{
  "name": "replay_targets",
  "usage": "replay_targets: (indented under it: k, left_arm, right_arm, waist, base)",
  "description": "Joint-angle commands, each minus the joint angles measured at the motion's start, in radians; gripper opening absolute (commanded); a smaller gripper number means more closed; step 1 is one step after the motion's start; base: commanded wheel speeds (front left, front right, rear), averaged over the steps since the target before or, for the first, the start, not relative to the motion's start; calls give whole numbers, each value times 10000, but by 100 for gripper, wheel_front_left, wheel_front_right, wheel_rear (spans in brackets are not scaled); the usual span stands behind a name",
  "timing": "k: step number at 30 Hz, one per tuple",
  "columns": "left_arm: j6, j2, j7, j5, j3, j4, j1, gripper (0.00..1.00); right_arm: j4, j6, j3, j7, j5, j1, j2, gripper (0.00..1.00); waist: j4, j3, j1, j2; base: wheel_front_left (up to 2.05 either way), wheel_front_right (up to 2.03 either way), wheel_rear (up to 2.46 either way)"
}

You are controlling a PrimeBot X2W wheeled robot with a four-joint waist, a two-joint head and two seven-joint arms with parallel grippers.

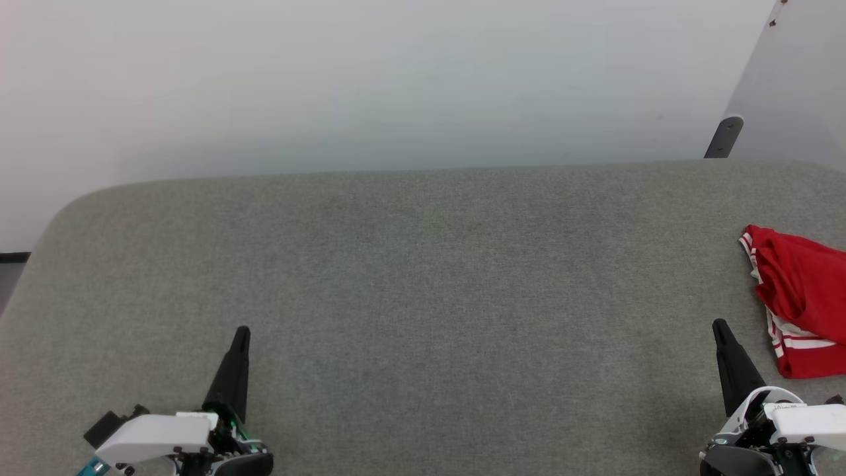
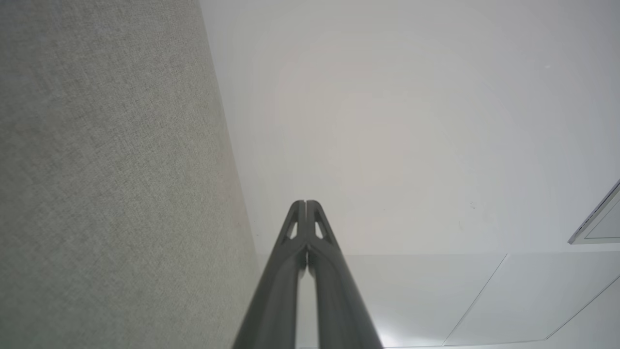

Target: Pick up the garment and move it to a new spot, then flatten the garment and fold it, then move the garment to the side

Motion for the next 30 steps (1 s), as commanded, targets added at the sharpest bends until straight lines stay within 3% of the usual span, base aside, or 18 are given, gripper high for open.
replay_targets:
  k: [1,30]
  left_arm:
    - [-50,7,31,-32,19,-16,-86,0]
    - [-50,7,29,-33,18,-17,-86,0]
  right_arm:
    - [-27,-3,2,25,40,-24,34,0]
    - [-27,-3,4,24,41,-24,34,0]
  waist:
    - [0,0,0,0]
    - [0,0,0,0]
  base:
    - [0,0,0]
    - [0,0,0]
